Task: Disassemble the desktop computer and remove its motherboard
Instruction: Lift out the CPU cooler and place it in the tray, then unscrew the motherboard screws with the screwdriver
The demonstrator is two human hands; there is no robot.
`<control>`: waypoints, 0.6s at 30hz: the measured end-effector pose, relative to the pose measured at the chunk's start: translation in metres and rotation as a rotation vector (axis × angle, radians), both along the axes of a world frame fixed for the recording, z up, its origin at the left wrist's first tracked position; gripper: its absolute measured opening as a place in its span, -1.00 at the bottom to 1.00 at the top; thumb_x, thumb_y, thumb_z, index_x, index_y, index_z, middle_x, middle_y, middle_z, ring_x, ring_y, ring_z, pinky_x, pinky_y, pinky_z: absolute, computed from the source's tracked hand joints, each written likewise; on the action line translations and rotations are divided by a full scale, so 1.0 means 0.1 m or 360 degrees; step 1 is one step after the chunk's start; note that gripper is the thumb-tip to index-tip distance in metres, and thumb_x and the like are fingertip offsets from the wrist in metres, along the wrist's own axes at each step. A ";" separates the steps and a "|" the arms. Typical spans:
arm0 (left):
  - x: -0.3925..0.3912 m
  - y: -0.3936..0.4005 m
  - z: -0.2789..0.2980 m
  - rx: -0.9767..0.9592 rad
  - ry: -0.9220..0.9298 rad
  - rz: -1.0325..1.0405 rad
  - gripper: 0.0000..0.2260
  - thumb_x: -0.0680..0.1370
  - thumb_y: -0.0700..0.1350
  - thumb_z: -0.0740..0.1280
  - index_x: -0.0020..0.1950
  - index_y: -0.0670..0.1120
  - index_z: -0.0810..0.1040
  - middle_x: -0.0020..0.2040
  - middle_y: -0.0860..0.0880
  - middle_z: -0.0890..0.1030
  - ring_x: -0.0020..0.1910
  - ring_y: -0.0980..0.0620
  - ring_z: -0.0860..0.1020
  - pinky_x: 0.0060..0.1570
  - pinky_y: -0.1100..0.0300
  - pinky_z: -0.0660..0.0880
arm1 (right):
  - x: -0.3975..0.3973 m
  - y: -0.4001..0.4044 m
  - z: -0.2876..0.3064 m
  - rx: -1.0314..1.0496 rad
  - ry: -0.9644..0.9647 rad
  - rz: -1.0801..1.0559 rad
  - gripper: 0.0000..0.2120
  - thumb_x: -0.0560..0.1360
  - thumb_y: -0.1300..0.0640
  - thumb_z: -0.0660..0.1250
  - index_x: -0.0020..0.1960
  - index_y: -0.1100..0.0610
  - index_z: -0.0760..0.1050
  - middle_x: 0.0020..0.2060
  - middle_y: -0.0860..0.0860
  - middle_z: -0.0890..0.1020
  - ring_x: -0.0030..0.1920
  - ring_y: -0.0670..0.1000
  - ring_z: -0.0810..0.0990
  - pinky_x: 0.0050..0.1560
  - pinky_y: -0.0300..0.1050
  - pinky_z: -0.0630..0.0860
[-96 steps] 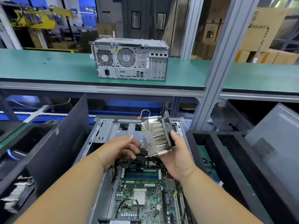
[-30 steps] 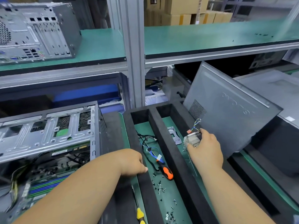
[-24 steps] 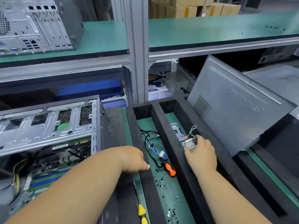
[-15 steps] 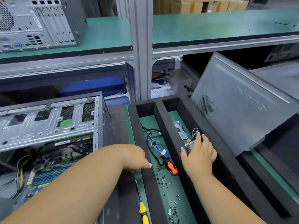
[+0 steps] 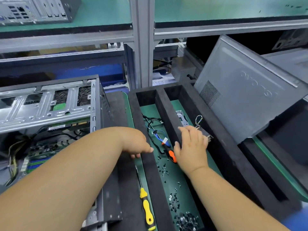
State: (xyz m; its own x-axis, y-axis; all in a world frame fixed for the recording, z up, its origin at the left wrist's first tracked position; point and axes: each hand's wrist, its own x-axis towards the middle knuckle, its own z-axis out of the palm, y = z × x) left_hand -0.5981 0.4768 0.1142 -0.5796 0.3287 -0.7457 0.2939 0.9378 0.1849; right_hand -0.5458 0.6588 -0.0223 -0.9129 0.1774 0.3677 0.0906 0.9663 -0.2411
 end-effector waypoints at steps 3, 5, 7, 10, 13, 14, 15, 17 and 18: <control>0.00 0.00 0.00 0.0006 0.0004 -0.0021 -0.61 0.64 0.12 0.11 0.27 -0.11 0.49 0.13 0.02 0.65 0.06 0.06 0.63 0.16 0.18 0.43 | 0.13 -0.25 0.09 -0.0228 -0.0121 0.0070 -0.64 0.47 0.05 0.33 0.25 0.04 0.45 0.08 -0.02 0.50 0.12 0.09 0.46 0.15 0.03 0.31; 0.01 0.00 -0.01 0.0036 0.0003 -0.0026 -0.62 0.64 0.11 0.12 0.25 -0.12 0.49 0.11 0.02 0.65 0.05 0.05 0.64 0.19 0.15 0.46 | 0.22 -0.42 0.15 -0.0319 -0.0204 0.0188 -0.68 0.51 0.01 0.26 0.26 0.01 0.43 0.05 -0.05 0.50 0.09 0.06 0.46 0.10 0.01 0.35; 0.01 -0.01 0.01 0.0088 0.0078 -0.0072 -0.64 0.63 0.10 0.15 0.21 -0.13 0.53 0.08 0.01 0.66 0.04 0.04 0.64 0.16 0.15 0.47 | 0.30 -0.54 0.23 -0.0456 -0.0245 0.0278 -0.69 0.53 0.00 0.25 0.25 0.01 0.44 0.03 -0.05 0.53 0.07 0.04 0.48 0.07 -0.01 0.40; 0.04 -0.02 0.05 0.0299 0.0350 -0.0116 -0.70 0.59 0.06 0.22 0.15 -0.08 0.59 0.05 -0.02 0.66 0.05 0.00 0.60 0.14 0.11 0.49 | 0.42 -0.69 0.33 -0.0581 -0.0287 0.0307 -0.75 0.52 -0.01 0.26 0.17 0.01 0.45 -0.05 -0.02 0.57 -0.01 0.08 0.53 -0.05 -0.03 0.43; 0.14 -0.06 0.16 0.0850 0.0623 0.0028 -0.81 0.57 0.00 0.30 0.15 0.03 0.60 0.01 0.12 0.61 0.01 0.13 0.55 0.13 0.19 0.47 | 0.54 -0.84 0.40 -0.0630 -0.0341 0.0287 -0.75 0.52 -0.03 0.26 0.18 -0.04 0.45 -0.03 -0.06 0.59 0.02 0.04 0.55 -0.09 -0.08 0.44; 0.20 -0.09 0.23 0.1027 0.0662 0.0074 -0.82 0.56 -0.02 0.32 0.14 0.06 0.61 -0.04 0.18 0.58 -0.03 0.18 0.54 0.10 0.23 0.46 | 0.59 -0.89 0.43 -0.0670 -0.0338 0.0277 -0.74 0.51 -0.03 0.27 0.20 -0.06 0.45 -0.01 -0.08 0.59 0.03 0.01 0.55 -0.09 -0.11 0.43; 0.26 -0.15 0.30 0.1154 0.0683 0.0105 -0.84 0.55 -0.02 0.33 0.12 0.08 0.62 -0.09 0.22 0.57 -0.06 0.22 0.54 0.07 0.26 0.46 | 0.64 -0.93 0.47 -0.0706 -0.0320 0.0261 -0.73 0.51 -0.01 0.28 0.20 -0.07 0.46 0.00 -0.10 0.60 0.02 -0.02 0.56 -0.08 -0.14 0.42; 0.40 -0.37 0.47 0.1278 0.0715 0.0125 -0.87 0.53 0.01 0.35 0.06 0.13 0.63 -0.13 0.25 0.59 -0.10 0.28 0.55 -0.01 0.32 0.47 | 0.68 -1.02 0.59 -0.0769 -0.0246 0.0238 -0.75 0.49 0.03 0.31 0.16 -0.07 0.49 -0.09 -0.13 0.59 -0.06 -0.04 0.55 -0.08 -0.14 0.43; 0.48 -0.53 0.53 0.1317 0.0735 0.0131 -0.88 0.53 0.02 0.36 0.03 0.14 0.63 -0.13 0.25 0.61 -0.12 0.31 0.55 -0.06 0.35 0.47 | 0.70 -1.07 0.66 -0.0804 -0.0212 0.0239 -0.78 0.49 0.05 0.32 0.13 -0.06 0.50 -0.16 -0.14 0.57 -0.12 -0.06 0.54 -0.09 -0.13 0.44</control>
